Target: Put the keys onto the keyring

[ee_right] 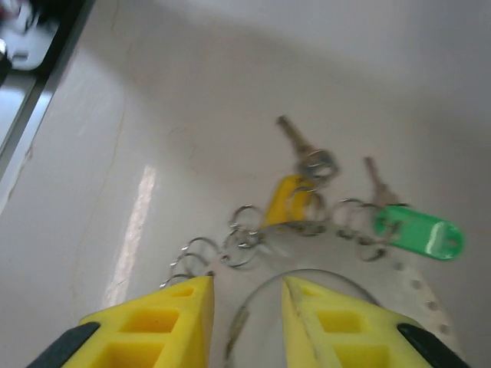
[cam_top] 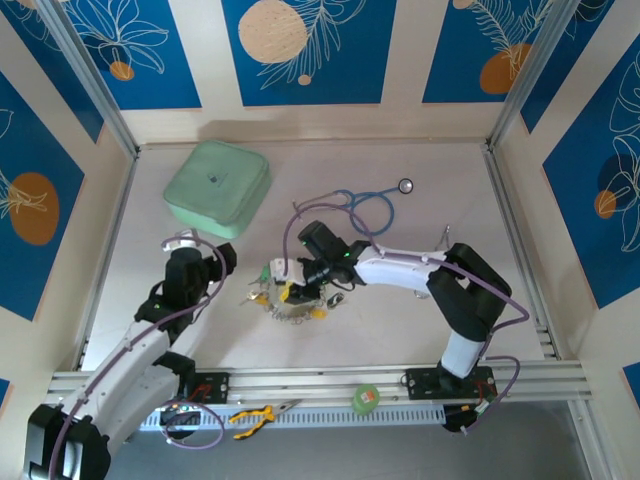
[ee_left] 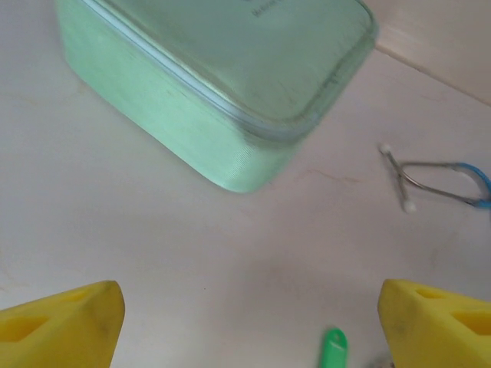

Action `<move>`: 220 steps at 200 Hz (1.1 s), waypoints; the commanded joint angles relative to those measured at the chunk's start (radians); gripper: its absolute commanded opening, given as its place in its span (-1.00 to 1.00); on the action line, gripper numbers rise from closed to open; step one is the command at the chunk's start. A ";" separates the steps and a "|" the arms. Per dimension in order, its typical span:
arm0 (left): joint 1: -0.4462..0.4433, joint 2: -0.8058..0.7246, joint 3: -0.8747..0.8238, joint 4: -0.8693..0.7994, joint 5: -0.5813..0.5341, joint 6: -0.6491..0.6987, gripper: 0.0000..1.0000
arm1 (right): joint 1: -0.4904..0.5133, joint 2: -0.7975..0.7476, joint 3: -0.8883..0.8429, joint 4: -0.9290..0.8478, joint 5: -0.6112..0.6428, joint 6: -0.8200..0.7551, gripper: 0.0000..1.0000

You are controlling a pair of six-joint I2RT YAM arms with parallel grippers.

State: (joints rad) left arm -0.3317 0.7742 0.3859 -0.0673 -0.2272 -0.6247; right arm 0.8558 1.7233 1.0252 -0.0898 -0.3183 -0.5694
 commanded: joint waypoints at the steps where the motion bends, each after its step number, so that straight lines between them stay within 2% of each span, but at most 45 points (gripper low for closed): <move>1: -0.032 0.067 -0.026 0.035 0.126 -0.093 0.65 | -0.064 -0.114 -0.105 0.220 -0.068 0.285 -0.42; 16: -0.093 0.139 -0.011 0.060 0.110 -0.089 0.65 | -0.079 -0.174 -0.189 0.301 0.044 0.444 -0.42; 28: -0.144 0.199 0.017 0.078 0.091 -0.073 0.66 | -0.092 -0.212 -0.214 0.269 0.169 0.606 -0.42; 48: -0.211 0.311 0.085 0.081 0.081 -0.028 0.66 | -0.143 -0.233 -0.160 0.015 0.314 0.873 -0.43; 69: -0.266 0.419 0.159 0.086 0.080 0.007 0.66 | -0.213 -0.213 -0.094 -0.229 0.312 1.021 -0.44; 87: -0.304 0.497 0.209 0.094 0.081 0.018 0.66 | -0.235 -0.206 -0.108 -0.266 0.283 1.051 -0.44; 131: -0.343 0.602 0.279 0.108 0.066 -0.003 0.66 | -0.233 -0.123 -0.083 -0.265 0.196 1.037 -0.26; 162: -0.341 0.587 0.295 0.065 -0.035 -0.001 0.77 | -0.200 -0.007 -0.013 -0.251 0.168 1.036 -0.20; 189: -0.303 0.540 0.295 0.021 -0.133 0.025 0.88 | -0.149 0.077 0.047 -0.251 0.133 1.035 -0.19; 220: -0.218 0.478 0.285 0.005 -0.147 0.047 0.89 | -0.093 0.107 0.069 -0.244 0.068 1.027 -0.22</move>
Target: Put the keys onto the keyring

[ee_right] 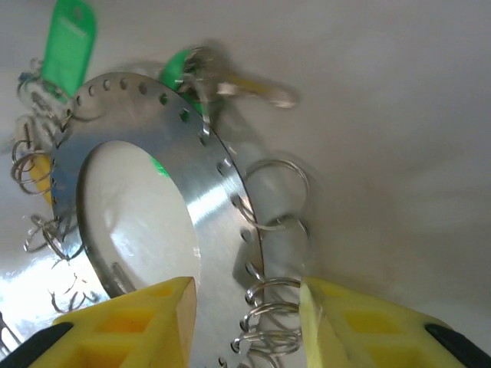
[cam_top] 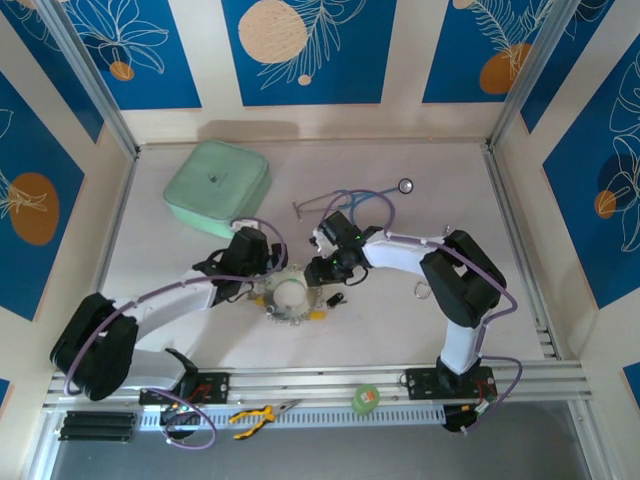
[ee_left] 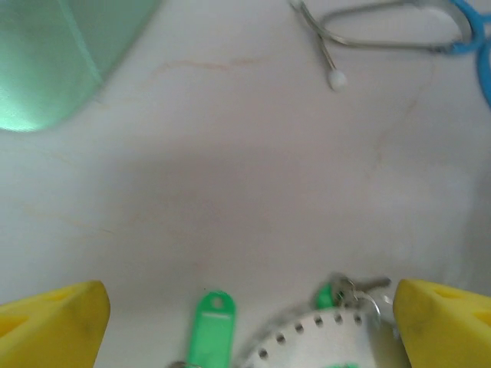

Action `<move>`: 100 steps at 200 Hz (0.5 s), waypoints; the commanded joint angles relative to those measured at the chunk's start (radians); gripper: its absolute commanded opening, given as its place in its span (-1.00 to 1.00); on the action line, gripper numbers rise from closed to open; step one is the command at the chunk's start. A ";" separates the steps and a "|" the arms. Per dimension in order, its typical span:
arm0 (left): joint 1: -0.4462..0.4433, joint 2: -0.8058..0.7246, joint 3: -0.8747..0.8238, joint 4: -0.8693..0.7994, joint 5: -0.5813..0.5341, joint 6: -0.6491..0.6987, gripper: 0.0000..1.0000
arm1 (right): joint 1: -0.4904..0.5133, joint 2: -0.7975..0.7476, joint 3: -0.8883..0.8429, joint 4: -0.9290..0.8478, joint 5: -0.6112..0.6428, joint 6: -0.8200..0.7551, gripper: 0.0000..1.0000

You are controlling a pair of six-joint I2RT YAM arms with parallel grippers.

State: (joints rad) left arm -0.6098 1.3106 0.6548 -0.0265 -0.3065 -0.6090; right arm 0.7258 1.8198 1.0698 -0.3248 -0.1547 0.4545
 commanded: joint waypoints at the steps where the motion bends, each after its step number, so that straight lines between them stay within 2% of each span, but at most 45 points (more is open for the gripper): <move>1: 0.063 -0.060 0.016 -0.036 -0.069 0.033 0.89 | 0.038 0.010 0.024 -0.009 -0.098 0.003 -0.22; 27: 0.121 -0.102 0.007 -0.054 -0.073 0.056 0.89 | 0.063 -0.035 -0.009 0.025 -0.216 -0.024 -0.26; 42: 0.154 -0.120 -0.003 -0.058 -0.075 0.069 0.89 | 0.048 -0.064 -0.024 0.002 -0.195 -0.037 -0.26; 62: 0.186 -0.141 -0.022 -0.043 -0.107 0.111 0.88 | -0.024 -0.149 -0.058 -0.013 -0.092 -0.039 -0.27; 82: 0.200 -0.174 -0.046 0.000 -0.222 0.210 0.91 | -0.114 -0.302 -0.111 0.000 0.068 -0.066 -0.26; 100: 0.220 -0.207 -0.100 0.116 -0.318 0.322 0.94 | -0.205 -0.438 -0.156 0.011 0.224 -0.112 -0.25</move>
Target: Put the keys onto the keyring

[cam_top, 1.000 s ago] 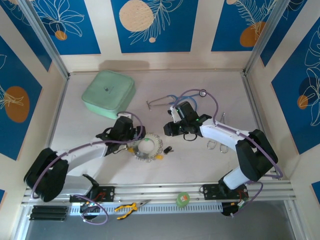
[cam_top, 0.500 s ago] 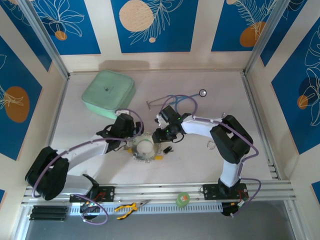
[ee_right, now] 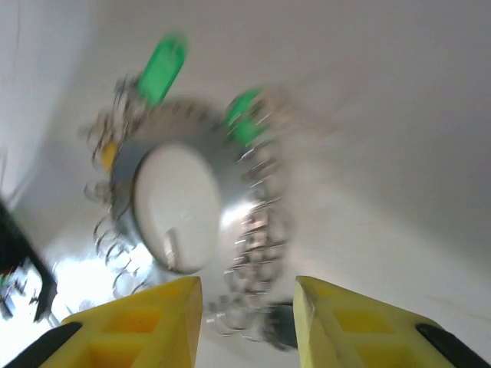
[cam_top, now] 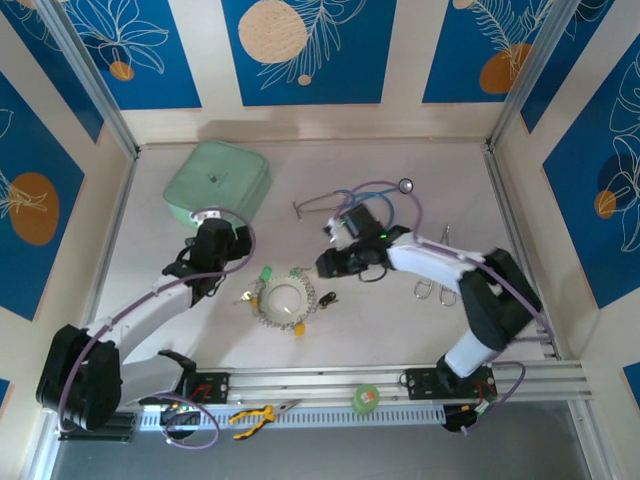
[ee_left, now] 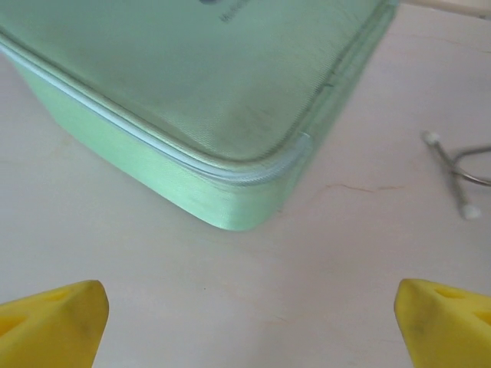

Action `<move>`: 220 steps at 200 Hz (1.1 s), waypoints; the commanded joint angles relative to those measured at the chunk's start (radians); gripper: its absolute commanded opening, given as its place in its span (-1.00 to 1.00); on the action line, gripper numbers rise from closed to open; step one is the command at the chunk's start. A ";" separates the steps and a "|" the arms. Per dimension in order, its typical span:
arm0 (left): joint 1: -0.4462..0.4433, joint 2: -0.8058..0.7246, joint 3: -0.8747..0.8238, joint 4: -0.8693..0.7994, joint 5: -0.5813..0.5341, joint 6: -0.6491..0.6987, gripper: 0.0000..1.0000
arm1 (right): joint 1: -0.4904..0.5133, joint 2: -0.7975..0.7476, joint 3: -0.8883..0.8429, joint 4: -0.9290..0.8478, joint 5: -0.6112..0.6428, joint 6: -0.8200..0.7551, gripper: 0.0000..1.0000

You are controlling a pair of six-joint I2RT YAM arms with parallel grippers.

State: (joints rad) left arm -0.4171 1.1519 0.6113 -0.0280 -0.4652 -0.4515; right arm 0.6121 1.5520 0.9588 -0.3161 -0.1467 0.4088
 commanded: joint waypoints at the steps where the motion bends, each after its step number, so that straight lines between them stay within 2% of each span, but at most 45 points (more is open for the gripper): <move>1: 0.030 -0.050 -0.061 0.126 -0.165 0.170 0.95 | -0.097 -0.176 -0.049 0.004 0.223 -0.068 -0.25; 28: 0.066 -0.065 -0.184 0.393 -0.269 0.363 0.97 | -0.280 -0.349 -0.180 0.154 0.437 -0.110 -0.24; 50: 0.095 -0.053 -0.256 0.572 -0.255 0.476 0.97 | -0.392 -0.443 -0.362 0.422 0.565 -0.195 -0.23; 58: 0.103 -0.042 -0.280 0.622 -0.232 0.505 0.98 | -0.431 -0.452 -0.430 0.546 0.530 -0.243 -0.20; 77: 0.141 0.018 -0.316 0.701 -0.144 0.523 1.00 | -0.514 -0.393 -0.550 0.786 0.345 -0.344 -0.14; 105: 0.170 0.164 -0.365 0.966 -0.108 0.564 0.99 | -0.507 -0.260 -0.601 0.977 0.409 -0.370 -0.10; 126: 0.193 0.258 -0.376 1.120 0.002 0.560 0.99 | -0.516 -0.203 -0.615 1.119 0.313 -0.399 -0.09; 137: 0.197 0.334 -0.377 1.207 0.049 0.567 0.99 | -0.525 -0.155 -0.588 1.102 0.296 -0.395 -0.09; 149: 0.198 0.430 -0.390 1.350 0.075 0.592 0.99 | -0.528 -0.094 -0.618 1.219 0.282 -0.397 -0.10; 167: 0.206 0.403 -0.423 1.333 0.124 0.575 0.99 | -0.569 -0.021 -0.675 1.393 0.229 -0.365 -0.10; 173: 0.207 0.437 -0.419 1.351 0.138 0.580 0.99 | -0.568 -0.022 -0.671 1.383 0.228 -0.363 -0.09; 183: 0.206 0.505 -0.397 1.432 0.120 0.603 0.99 | -0.572 -0.051 -0.628 1.244 0.214 -0.369 -0.09; 198: 0.217 0.415 -0.360 1.206 0.125 0.558 0.99 | -0.587 -0.030 -0.577 1.186 0.202 -0.355 -0.09; 220: 0.223 0.437 -0.340 1.213 0.110 0.551 0.99 | -0.635 -0.033 -0.546 1.120 0.148 -0.310 -0.08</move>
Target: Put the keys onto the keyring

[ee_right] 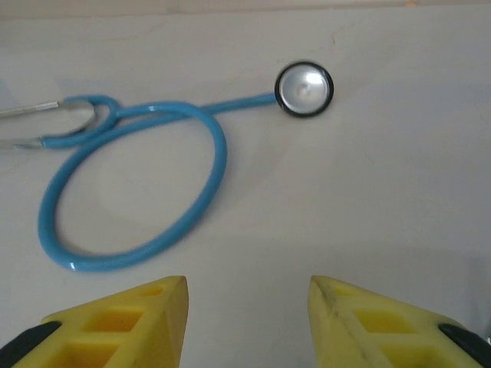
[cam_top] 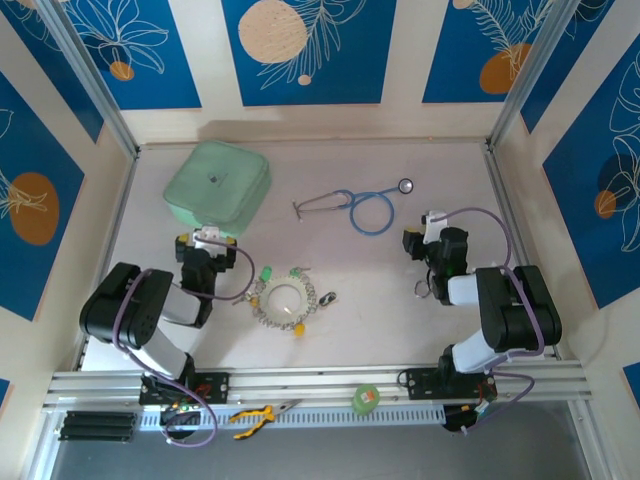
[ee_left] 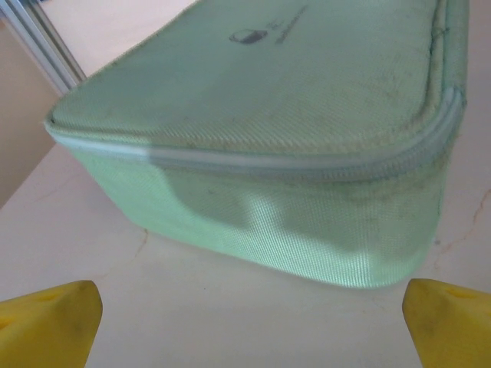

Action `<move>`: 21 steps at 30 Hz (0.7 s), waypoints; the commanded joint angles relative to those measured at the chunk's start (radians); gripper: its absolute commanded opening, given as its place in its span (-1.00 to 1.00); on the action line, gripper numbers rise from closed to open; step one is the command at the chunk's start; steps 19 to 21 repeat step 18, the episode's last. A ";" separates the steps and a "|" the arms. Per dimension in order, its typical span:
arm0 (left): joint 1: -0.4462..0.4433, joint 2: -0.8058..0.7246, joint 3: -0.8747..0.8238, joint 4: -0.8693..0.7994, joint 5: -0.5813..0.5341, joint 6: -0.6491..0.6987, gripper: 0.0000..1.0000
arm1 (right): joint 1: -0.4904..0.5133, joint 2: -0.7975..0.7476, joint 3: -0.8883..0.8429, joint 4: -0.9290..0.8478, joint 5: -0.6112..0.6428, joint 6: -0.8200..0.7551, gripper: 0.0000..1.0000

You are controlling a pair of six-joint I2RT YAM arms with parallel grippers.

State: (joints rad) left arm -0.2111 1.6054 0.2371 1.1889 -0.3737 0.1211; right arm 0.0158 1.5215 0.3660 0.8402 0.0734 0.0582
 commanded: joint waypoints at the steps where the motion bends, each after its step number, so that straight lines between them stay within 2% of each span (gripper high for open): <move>1: 0.018 -0.018 0.034 -0.007 0.019 -0.022 0.99 | -0.040 -0.002 0.047 -0.037 -0.074 0.042 -0.08; 9: 0.022 -0.013 0.050 -0.027 0.022 -0.019 0.99 | -0.039 0.002 0.047 -0.029 -0.069 0.041 -0.05; 13: 0.058 -0.028 0.108 -0.167 0.078 -0.055 0.99 | -0.040 0.003 0.049 -0.032 -0.070 0.041 -0.04; 15: 0.068 -0.027 0.113 -0.177 0.089 -0.060 0.99 | -0.040 0.002 0.050 -0.032 -0.071 0.042 -0.04; 18: 0.070 -0.031 0.106 -0.167 0.089 -0.061 0.99 | -0.041 0.002 0.048 -0.031 -0.072 0.043 0.09; 21: 0.070 -0.031 0.106 -0.167 0.089 -0.061 0.99 | -0.041 0.002 0.048 -0.031 -0.072 0.043 0.09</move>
